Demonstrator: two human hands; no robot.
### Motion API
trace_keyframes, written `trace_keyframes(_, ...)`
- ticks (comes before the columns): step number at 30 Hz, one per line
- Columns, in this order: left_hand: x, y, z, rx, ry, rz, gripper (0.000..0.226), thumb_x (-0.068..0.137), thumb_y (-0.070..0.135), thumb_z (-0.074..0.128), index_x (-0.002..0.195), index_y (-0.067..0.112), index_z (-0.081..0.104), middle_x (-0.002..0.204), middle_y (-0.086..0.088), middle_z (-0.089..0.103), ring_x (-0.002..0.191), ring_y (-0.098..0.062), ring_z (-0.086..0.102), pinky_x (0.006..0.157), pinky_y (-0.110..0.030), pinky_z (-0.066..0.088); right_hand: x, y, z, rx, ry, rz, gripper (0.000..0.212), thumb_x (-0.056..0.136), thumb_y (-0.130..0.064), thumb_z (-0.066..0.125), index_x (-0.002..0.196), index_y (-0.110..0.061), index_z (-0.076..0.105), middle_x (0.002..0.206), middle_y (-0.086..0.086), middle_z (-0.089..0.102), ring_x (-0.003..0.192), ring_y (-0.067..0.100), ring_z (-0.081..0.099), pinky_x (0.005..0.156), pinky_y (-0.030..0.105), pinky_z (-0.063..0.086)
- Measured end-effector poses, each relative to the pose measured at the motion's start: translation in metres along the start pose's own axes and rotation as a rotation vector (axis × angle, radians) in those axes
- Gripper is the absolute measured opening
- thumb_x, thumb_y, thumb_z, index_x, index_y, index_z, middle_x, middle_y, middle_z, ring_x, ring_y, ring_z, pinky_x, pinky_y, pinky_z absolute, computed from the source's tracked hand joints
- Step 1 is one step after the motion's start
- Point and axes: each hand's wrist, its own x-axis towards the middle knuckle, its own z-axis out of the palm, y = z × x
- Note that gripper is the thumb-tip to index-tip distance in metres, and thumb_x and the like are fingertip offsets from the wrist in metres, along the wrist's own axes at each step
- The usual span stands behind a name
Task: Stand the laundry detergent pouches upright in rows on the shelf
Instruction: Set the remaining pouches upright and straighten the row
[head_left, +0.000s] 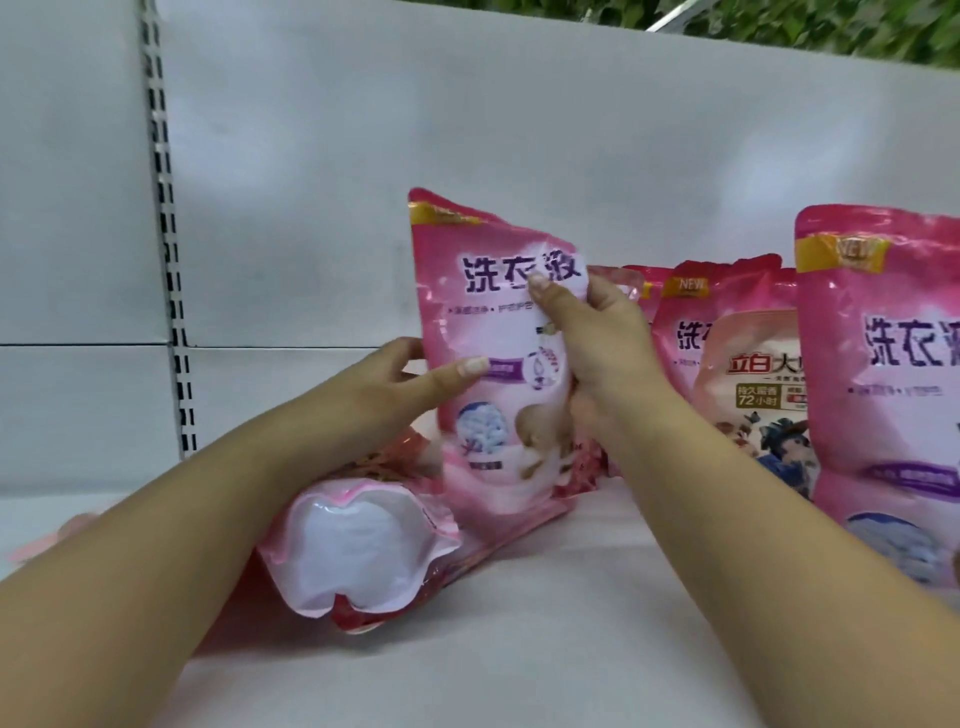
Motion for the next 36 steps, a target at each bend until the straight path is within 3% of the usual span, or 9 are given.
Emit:
trace_keyframes(4,0.001,0.000,0.004,0.005,0.047,0.150,0.025,0.068,0.036,0.070,0.089,0.028,0.060,0.071,0.025,0.071,0.067,0.006,0.067,0.056,-0.009,0.050,-0.004,0.005,0.004,-0.033,-0.205,0.253,0.018,0.079,-0.020,0.067,0.093,-0.011,0.059,0.081,0.011,0.067,0.068,0.024,0.064,0.073,0.040,0.055)
trace_keyframes(7,0.001,-0.005,0.004,-0.055,-0.037,0.117,0.031,0.066,0.033,0.064,0.096,0.025,0.062,0.081,0.023,0.072,0.076,0.003,0.068,0.062,-0.009,0.050,-0.002,0.006,-0.005,-0.070,-0.274,0.365,0.041,0.067,-0.029,0.073,0.102,-0.012,0.060,0.084,0.010,0.070,0.068,0.022,0.066,0.074,0.036,0.055)
trace_keyframes(10,0.002,-0.011,0.003,-0.098,-0.128,0.082,0.035,0.074,0.032,0.068,0.106,0.020,0.063,0.103,0.007,0.073,0.096,-0.012,0.068,0.082,-0.025,0.054,-0.003,0.002,-0.013,-0.104,-0.386,0.452,0.026,0.063,-0.028,0.071,0.082,-0.014,0.061,0.067,0.006,0.070,0.064,0.021,0.066,0.075,0.036,0.054)
trace_keyframes(16,-0.002,-0.004,0.007,-0.081,-0.161,0.061,0.047,0.068,0.038,0.073,0.110,0.033,0.053,0.094,0.005,0.075,0.084,-0.012,0.071,0.072,-0.029,0.058,0.002,-0.011,-0.013,-0.243,-0.222,0.179,0.021,0.075,0.004,0.066,0.067,-0.012,0.057,0.050,-0.002,0.065,0.048,0.012,0.063,0.051,0.024,0.055)
trace_keyframes(22,-0.008,-0.001,0.006,0.302,-0.280,-0.127,0.068,0.057,0.055,0.064,0.118,0.036,0.041,0.110,0.010,0.067,0.096,-0.009,0.065,0.089,-0.022,0.047,0.001,-0.014,-0.031,-0.435,-0.090,0.118,0.024,0.077,-0.024,0.071,0.098,-0.019,0.058,0.060,-0.010,0.067,0.056,0.010,0.065,0.057,0.022,0.054)
trace_keyframes(26,-0.003,0.005,0.005,0.594,-0.356,-0.203,0.028,0.075,0.052,0.060,0.098,0.039,0.051,0.107,0.012,0.064,0.098,-0.006,0.058,0.085,-0.017,0.039,-0.001,-0.013,-0.033,-0.533,-0.014,0.108,0.067,0.078,-0.032,0.069,0.134,-0.011,0.039,0.122,-0.002,0.056,0.094,0.019,0.057,0.079,0.027,0.042)
trace_keyframes(30,0.012,0.005,0.008,0.606,-0.378,-0.269,0.036,0.071,0.064,0.058,0.085,0.031,0.062,0.086,0.011,0.070,0.077,-0.005,0.062,0.079,-0.019,0.044,-0.002,-0.010,-0.030,-0.584,0.035,0.035,0.020,0.082,-0.027,0.066,0.098,-0.021,0.056,0.072,-0.005,0.055,0.062,0.014,0.055,0.064,0.027,0.047)
trace_keyframes(34,0.032,0.010,0.012,0.385,-0.601,-0.666,0.065,0.076,0.066,0.050,0.039,0.015,0.065,0.044,0.004,0.060,0.039,-0.006,0.054,0.049,-0.014,0.044,0.004,-0.003,-0.029,-0.666,0.084,-0.028,0.013,0.083,-0.030,0.064,0.090,-0.019,0.060,0.080,-0.010,0.055,0.069,0.017,0.058,0.064,0.028,0.048)
trace_keyframes(36,0.043,0.005,0.015,0.473,-0.641,-0.774,0.063,0.075,0.065,0.051,0.037,0.017,0.064,0.045,0.007,0.060,0.046,-0.007,0.056,0.058,-0.016,0.045,0.009,-0.001,-0.032,-0.676,0.114,-0.038,0.011,0.083,-0.032,0.064,0.085,-0.023,0.058,0.089,-0.009,0.062,0.073,0.020,0.061,0.073,0.034,0.052)
